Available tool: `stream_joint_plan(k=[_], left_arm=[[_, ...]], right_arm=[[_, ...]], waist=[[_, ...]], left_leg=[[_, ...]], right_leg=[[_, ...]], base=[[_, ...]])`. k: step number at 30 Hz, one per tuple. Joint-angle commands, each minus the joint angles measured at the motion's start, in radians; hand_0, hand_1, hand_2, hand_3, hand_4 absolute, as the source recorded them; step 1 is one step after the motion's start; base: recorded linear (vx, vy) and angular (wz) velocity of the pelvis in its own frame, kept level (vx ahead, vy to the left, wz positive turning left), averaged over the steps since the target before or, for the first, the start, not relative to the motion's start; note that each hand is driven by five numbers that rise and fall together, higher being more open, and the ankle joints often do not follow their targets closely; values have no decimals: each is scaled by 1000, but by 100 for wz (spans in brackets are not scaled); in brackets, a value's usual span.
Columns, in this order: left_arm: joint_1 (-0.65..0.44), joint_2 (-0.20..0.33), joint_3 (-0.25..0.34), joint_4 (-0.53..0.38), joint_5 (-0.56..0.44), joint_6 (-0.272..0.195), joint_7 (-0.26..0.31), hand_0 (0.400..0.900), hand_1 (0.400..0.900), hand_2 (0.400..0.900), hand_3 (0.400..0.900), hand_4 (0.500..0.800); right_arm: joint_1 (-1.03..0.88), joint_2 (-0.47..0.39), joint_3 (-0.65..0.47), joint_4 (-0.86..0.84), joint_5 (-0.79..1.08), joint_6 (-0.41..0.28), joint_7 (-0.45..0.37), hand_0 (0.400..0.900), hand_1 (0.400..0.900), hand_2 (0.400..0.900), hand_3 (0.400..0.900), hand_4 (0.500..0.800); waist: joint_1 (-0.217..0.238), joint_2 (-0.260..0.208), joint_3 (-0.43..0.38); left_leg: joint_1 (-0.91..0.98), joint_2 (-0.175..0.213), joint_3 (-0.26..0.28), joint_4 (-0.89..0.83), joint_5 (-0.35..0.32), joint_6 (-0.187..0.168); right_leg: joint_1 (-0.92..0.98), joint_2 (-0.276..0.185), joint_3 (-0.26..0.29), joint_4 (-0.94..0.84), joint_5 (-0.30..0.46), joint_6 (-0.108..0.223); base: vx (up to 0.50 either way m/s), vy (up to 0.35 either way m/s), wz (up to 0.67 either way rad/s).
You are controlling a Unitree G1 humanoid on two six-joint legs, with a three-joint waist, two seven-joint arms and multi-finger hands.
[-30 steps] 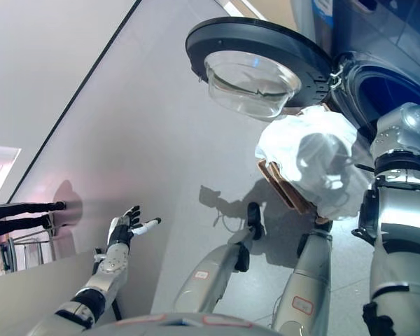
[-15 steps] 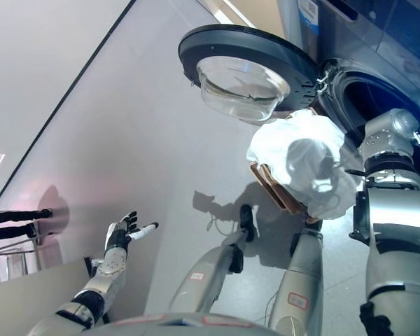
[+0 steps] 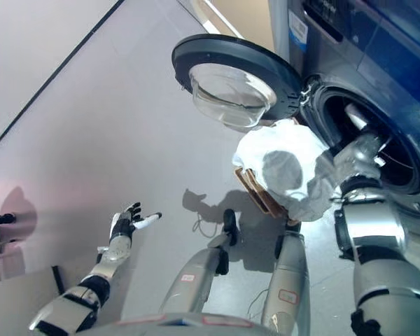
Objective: Put the clothes in the basket into the washing machine.
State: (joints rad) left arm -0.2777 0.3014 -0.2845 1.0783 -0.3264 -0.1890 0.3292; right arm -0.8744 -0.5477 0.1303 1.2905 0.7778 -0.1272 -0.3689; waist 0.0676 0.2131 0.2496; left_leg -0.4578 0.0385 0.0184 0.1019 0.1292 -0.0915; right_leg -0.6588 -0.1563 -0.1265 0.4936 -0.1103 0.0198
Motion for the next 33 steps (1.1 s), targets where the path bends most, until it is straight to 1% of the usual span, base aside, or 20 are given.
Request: stream_joint_plan(k=[1,4,7,8,9,10,11,13,14,15,16,17,18,20,22,23,25,27,29,33], left_arm=[[-46,50,73,103,-21,16,25,900,900,900,900,800],[-51,56,88,113,-12,22,11,900,900,900,900,800],[-39,55,101,112,3,28,-15,900,900,900,900,800],[81,103,98,-108,54,-4,5,900,900,900,900,800],[201,102,162,-77,38,20,-34,900,900,900,900,800],[265,100,174,-74,41,10,-55,900,900,900,900,800],[292,88,168,-36,70,9,-57,900,900,900,900,800],[294,78,169,-39,70,10,-66,900,900,900,900,800],[296,60,180,-13,87,24,-72,900,900,900,900,800],[296,60,180,-13,87,24,-72,900,900,900,900,800],[282,36,185,44,93,37,-86,900,900,900,900,800],[282,36,184,45,93,37,-86,900,900,900,900,800],[268,25,191,108,114,55,-104,900,900,900,900,800],[255,24,207,157,139,74,-120,900,900,900,900,800],[254,29,228,193,147,88,-139,900,900,900,900,800],[254,30,228,193,147,88,-139,900,900,900,900,800],[267,30,240,236,193,109,-158,900,900,900,900,800],[276,27,241,246,209,114,-162,900,900,900,900,800],[300,19,244,274,243,124,-186,900,900,900,900,800],[321,19,242,284,270,131,-210,900,900,900,900,800]], right_arm=[[59,5,28,-1,-122,-11,36,900,900,900,900,800],[167,40,17,9,-177,5,73,900,900,900,900,800],[280,74,39,23,-280,28,117,900,900,900,900,800],[333,58,9,-1,-289,24,112,900,900,900,900,800],[378,50,-22,9,-293,35,131,900,900,900,900,800],[418,53,-19,13,-333,27,147,900,900,900,900,800],[470,57,-7,6,-395,24,147,900,900,900,900,800],[504,79,-20,0,-395,25,146,900,900,900,900,800],[567,105,18,10,-507,37,147,900,900,900,900,800],[567,105,18,9,-507,37,147,900,900,900,900,800],[628,132,40,25,-598,52,160,900,900,900,900,800],[628,132,40,25,-598,52,160,900,900,900,900,800],[675,157,55,33,-672,61,158,900,900,900,900,800],[737,187,61,48,-736,74,174,900,900,900,900,800],[778,206,32,58,-739,82,185,900,900,900,900,800],[779,206,32,57,-739,82,185,900,900,900,900,800],[842,239,10,98,-762,99,211,900,900,900,900,800],[863,246,2,112,-769,108,220,900,900,900,900,800],[906,259,-20,144,-781,122,245,900,900,900,900,800],[932,260,-55,149,-760,128,260,900,900,900,900,800]], waist=[[-9,-32,-28],[-17,-57,-30],[-23,-87,-36],[-9,-87,-34],[10,-89,-35],[15,-93,-31],[12,-103,-29],[10,-113,-32],[6,-135,-49],[5,-135,-48],[-5,-158,-71],[-5,-157,-73],[-14,-178,-98],[-26,-201,-126],[-38,-221,-156],[-37,-221,-154],[-50,-242,-199],[-51,-246,-212],[-58,-254,-252],[-65,-255,-265]], left_leg=[[-56,18,-21,-7,49,-12],[-41,19,-26,-4,43,-8],[-13,21,-32,2,32,-4],[-9,15,-41,5,30,1],[-3,11,-49,8,31,6],[8,9,-52,9,29,7],[25,9,-52,10,27,9],[39,9,-54,8,24,11],[72,10,-59,2,19,13],[73,10,-59,1,20,13],[119,16,-60,-14,16,11],[116,17,-61,-15,18,11],[155,22,-60,-29,13,11],[199,25,-58,-45,6,10],[242,27,-55,-65,-1,11],[245,27,-55,-67,0,11],[306,32,-40,-99,-11,12],[327,33,-33,-110,-14,13],[379,34,-16,-153,-18,13],[425,34,0,-171,-28,22]], right_leg=[[108,16,13,-114,47,28],[132,21,11,-129,57,30],[177,24,7,-152,68,35],[191,19,-2,-158,71,36],[206,17,-12,-162,73,38],[222,16,-18,-166,73,40],[242,20,-20,-173,76,43],[260,22,-19,-182,78,46],[304,25,-26,-207,80,52],[306,25,-27,-207,80,52],[359,27,-36,-240,84,58],[358,28,-37,-244,88,58],[401,31,-43,-267,86,63],[448,37,-51,-286,82,67],[493,41,-53,-311,82,72],[497,41,-53,-312,82,72],[554,47,-53,-353,89,81],[574,47,-49,-370,93,84],[617,45,-45,-407,101,93],[643,39,-37,-386,91,99]], base=[[0,0,0],[0,2,-1],[5,3,1],[-17,-12,24],[-45,-7,29],[-34,14,12],[-22,32,-4],[15,7,-6],[30,-15,1],[69,-12,2],[36,4,2],[82,-6,0],[69,-9,-2],[106,-18,-5],[100,-15,-11],[81,-1,-12],[119,5,-16],[92,15,-12],[96,29,-16],[49,33,-15]])
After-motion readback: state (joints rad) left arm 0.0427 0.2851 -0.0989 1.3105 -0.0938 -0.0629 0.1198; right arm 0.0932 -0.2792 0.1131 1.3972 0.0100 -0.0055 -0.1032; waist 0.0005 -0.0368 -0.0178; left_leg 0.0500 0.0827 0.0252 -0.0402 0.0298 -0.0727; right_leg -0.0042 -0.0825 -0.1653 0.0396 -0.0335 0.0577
